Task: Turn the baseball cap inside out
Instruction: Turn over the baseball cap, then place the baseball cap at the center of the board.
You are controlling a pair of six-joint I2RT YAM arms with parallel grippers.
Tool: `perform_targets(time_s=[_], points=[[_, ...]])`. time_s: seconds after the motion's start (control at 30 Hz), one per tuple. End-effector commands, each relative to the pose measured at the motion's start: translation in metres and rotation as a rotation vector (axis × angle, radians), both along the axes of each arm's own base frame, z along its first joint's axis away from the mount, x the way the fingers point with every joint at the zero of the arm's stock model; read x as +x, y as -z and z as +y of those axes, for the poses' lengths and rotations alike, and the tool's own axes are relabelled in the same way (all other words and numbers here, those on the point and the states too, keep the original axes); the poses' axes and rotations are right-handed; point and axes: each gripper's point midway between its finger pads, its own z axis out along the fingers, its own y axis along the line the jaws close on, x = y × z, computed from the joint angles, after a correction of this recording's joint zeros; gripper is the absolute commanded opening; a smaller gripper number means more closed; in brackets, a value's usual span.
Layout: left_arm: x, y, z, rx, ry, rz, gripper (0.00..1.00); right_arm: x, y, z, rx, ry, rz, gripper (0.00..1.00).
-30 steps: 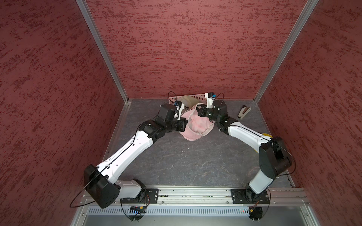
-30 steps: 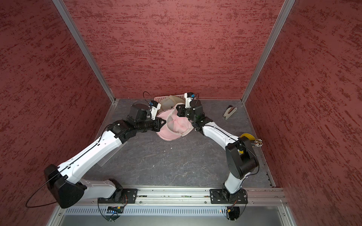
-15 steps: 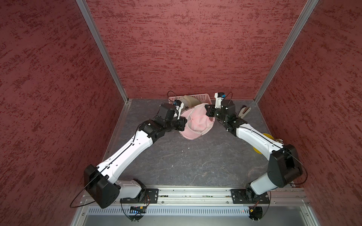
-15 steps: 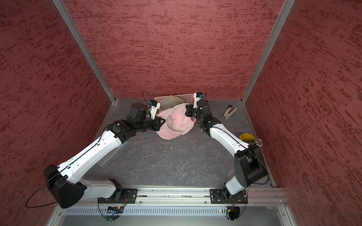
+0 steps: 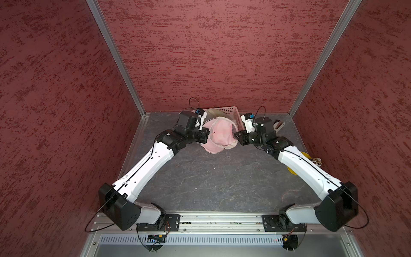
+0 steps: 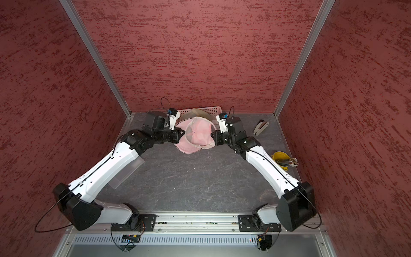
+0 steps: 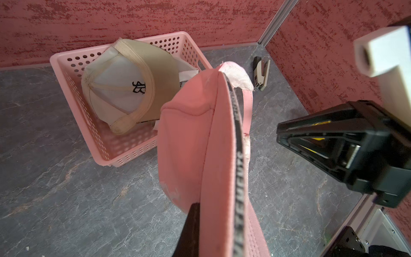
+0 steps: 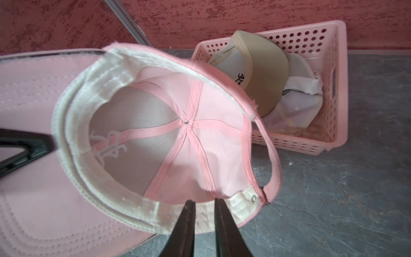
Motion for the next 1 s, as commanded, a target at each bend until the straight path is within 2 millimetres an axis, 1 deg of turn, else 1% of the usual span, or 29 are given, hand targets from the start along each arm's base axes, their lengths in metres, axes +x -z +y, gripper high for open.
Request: perform_targets(time_s=[0.0,0.07,0.13,0.23,0.33,0.4,0.47,0.6,0.7,0.77,0.8,0.87,0.97], points=[[0.004,-0.015,0.006,0.008,-0.014,-0.035,0.0,-0.025,-0.008,0.012,-0.002,-0.121,0.0,0.29],[0.01,-0.012,0.015,-0.008,-0.068,-0.008,0.0,-0.039,-0.018,0.021,0.001,-0.177,-0.046,0.38],[0.014,-0.008,0.019,-0.06,-0.099,0.041,0.0,-0.055,-0.032,0.038,-0.006,-0.245,-0.129,0.45],[0.019,-0.005,0.021,-0.12,-0.121,0.103,0.0,-0.087,-0.051,0.073,-0.028,-0.383,-0.301,0.51],[0.018,-0.006,0.02,-0.127,-0.11,0.122,0.0,-0.106,-0.058,0.098,-0.062,-0.475,-0.472,0.55],[0.018,-0.006,0.02,-0.125,-0.108,0.125,0.0,-0.11,-0.059,0.107,-0.07,-0.494,-0.542,0.56],[0.017,-0.008,0.021,-0.126,-0.108,0.129,0.0,-0.11,-0.061,0.116,-0.071,-0.511,-0.569,0.57],[0.015,-0.01,0.02,-0.145,-0.103,0.14,0.0,-0.096,-0.058,0.134,-0.129,-0.49,-0.608,0.59],[0.012,-0.011,0.018,-0.163,-0.094,0.147,0.0,-0.088,-0.05,0.145,-0.171,-0.48,-0.636,0.6],[0.01,-0.012,0.016,-0.173,-0.084,0.152,0.0,-0.081,-0.045,0.151,-0.203,-0.455,-0.651,0.59],[0.009,-0.012,0.015,-0.177,-0.078,0.155,0.0,-0.075,-0.045,0.152,-0.214,-0.428,-0.666,0.57],[0.007,-0.012,0.013,-0.186,-0.067,0.163,0.0,-0.07,-0.046,0.154,-0.219,-0.394,-0.692,0.49],[0.006,-0.01,0.013,-0.193,-0.069,0.167,0.0,-0.067,-0.051,0.155,-0.197,-0.365,-0.723,0.21]])
